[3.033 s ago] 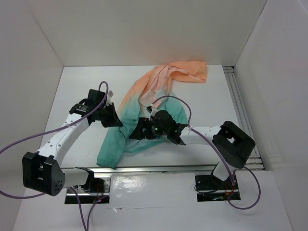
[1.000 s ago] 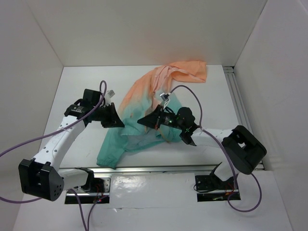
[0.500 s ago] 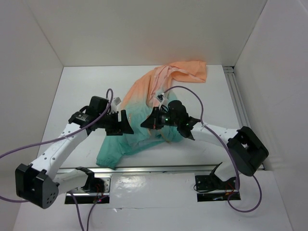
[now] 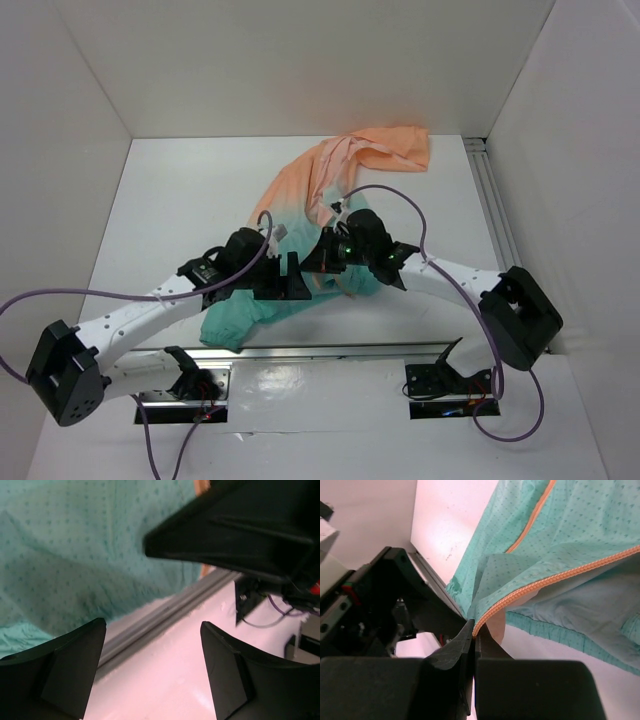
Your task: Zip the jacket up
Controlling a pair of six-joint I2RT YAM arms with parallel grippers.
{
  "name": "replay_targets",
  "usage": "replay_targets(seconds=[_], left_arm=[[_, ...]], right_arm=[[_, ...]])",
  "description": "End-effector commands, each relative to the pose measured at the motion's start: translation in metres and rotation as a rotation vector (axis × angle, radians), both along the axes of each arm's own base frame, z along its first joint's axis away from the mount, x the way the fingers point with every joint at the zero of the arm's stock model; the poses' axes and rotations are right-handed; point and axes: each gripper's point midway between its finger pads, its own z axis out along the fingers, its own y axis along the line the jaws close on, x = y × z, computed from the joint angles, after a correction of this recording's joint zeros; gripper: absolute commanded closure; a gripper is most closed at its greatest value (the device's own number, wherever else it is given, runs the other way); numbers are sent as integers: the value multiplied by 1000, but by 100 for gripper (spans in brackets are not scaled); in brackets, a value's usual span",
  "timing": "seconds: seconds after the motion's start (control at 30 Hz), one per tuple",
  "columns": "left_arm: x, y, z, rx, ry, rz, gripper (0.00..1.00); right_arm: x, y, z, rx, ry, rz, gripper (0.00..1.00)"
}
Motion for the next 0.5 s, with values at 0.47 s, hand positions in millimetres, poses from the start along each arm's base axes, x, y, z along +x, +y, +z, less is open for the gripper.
replay_targets(seconds=[0.47], left_arm=[[38,-29,17,-110,-236,70,20]], right_arm=[[-6,10,43,104,-3,21,100]])
